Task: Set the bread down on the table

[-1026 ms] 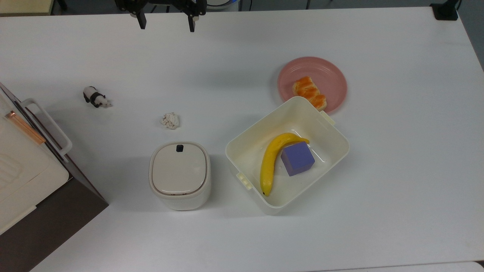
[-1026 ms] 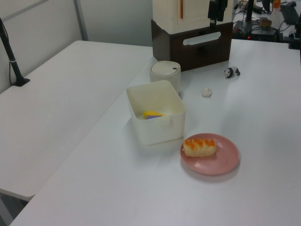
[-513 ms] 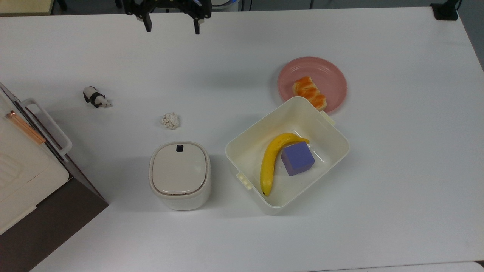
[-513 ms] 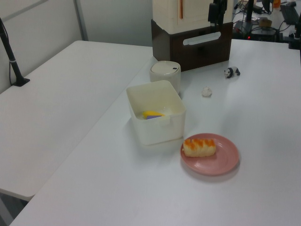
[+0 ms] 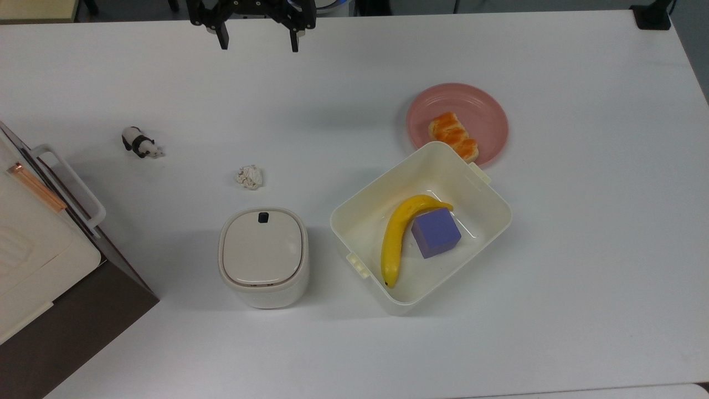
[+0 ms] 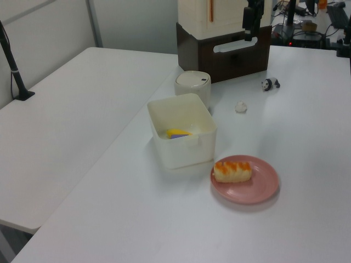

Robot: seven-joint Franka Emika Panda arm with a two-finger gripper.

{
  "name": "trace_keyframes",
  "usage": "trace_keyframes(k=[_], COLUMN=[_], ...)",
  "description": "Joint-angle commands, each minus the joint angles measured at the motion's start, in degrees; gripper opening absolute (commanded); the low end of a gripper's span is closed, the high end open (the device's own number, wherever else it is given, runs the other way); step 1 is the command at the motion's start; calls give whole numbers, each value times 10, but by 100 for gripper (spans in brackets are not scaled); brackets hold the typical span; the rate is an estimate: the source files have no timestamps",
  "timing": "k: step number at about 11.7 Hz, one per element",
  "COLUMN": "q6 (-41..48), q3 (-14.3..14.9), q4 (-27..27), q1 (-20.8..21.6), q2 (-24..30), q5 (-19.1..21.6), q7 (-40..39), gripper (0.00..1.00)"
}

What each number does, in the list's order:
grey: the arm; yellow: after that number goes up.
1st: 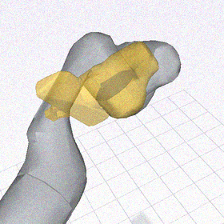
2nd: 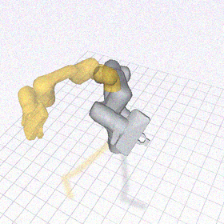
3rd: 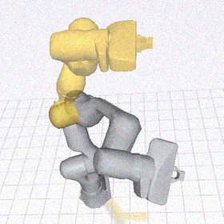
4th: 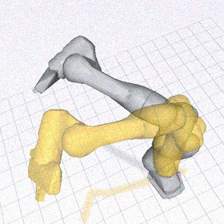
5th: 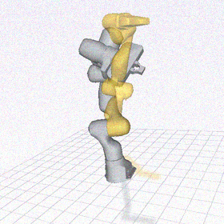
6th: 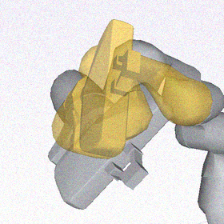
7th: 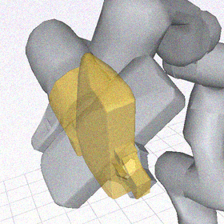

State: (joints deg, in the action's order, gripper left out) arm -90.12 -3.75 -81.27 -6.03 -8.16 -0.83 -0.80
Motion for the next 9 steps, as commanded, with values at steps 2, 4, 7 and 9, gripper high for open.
trace_keyframes(k=[2,4,7,9], q6=[-9,-6,-13,-49], q3=[8,5,-1,1], q4=[-20,-23,-83,-142], q1=[1,2,41,98], q2=[17,17,45,54], q5=[-2,-3,-20,-37], q7=[-32,-29,-34,-28], gripper=[100,100,100,100])
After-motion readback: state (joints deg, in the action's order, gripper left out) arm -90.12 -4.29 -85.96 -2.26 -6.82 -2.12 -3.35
